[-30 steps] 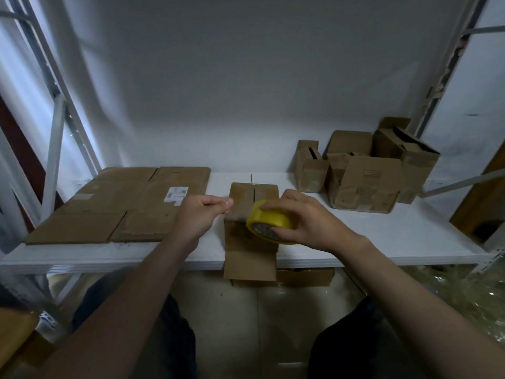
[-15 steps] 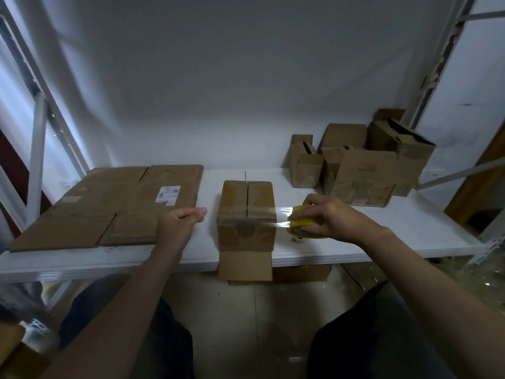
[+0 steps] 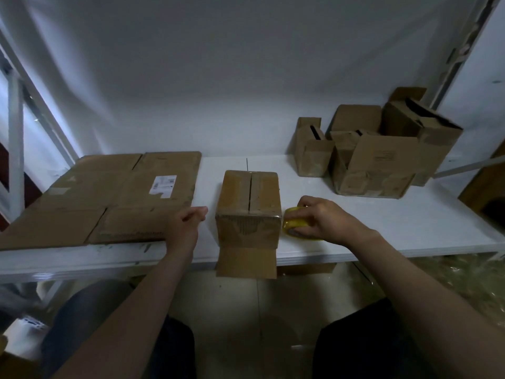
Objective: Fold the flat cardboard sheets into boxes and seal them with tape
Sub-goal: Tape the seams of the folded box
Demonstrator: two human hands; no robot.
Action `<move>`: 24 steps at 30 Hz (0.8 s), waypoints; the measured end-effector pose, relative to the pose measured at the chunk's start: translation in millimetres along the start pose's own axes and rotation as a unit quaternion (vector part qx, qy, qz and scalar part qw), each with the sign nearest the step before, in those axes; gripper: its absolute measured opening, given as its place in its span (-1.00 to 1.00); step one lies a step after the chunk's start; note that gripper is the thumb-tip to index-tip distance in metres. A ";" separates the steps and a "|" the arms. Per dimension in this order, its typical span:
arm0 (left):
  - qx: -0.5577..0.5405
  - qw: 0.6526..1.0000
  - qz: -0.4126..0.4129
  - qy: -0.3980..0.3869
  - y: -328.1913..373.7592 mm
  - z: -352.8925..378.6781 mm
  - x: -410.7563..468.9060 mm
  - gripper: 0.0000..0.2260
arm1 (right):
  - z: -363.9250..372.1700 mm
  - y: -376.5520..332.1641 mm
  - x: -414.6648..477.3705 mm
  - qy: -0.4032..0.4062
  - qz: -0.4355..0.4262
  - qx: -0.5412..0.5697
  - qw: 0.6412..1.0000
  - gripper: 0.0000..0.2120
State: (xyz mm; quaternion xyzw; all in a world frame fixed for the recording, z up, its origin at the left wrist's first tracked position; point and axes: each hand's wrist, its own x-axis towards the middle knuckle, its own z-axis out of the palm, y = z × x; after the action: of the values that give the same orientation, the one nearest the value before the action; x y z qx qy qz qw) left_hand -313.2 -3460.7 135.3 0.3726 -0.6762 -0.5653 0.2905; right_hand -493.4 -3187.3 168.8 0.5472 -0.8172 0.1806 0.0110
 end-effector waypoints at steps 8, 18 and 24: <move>0.025 0.998 0.031 0.038 -19.5 37.9 21.6 -0.79 | 24.0 12.0 24.8 0.023 -0.001 0.031 0.999 -0.67; 0.125 0.987 0.063 -0.079 -16.3 36.9 64.7 -0.78 | 30.8 31.3 57.3 0.031 -0.011 0.006 0.999 -0.66; 0.171 0.980 0.068 -0.072 16.4 23.5 93.1 -0.82 | 25.8 50.8 73.0 0.002 0.002 0.017 1.000 -0.62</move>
State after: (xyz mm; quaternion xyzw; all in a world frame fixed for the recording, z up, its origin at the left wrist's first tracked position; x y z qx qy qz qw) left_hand -386.7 -3523.9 144.2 0.3286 -0.8057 -0.4455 0.2108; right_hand -563.7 -3243.2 146.1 0.5458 -0.8148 0.1953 0.0029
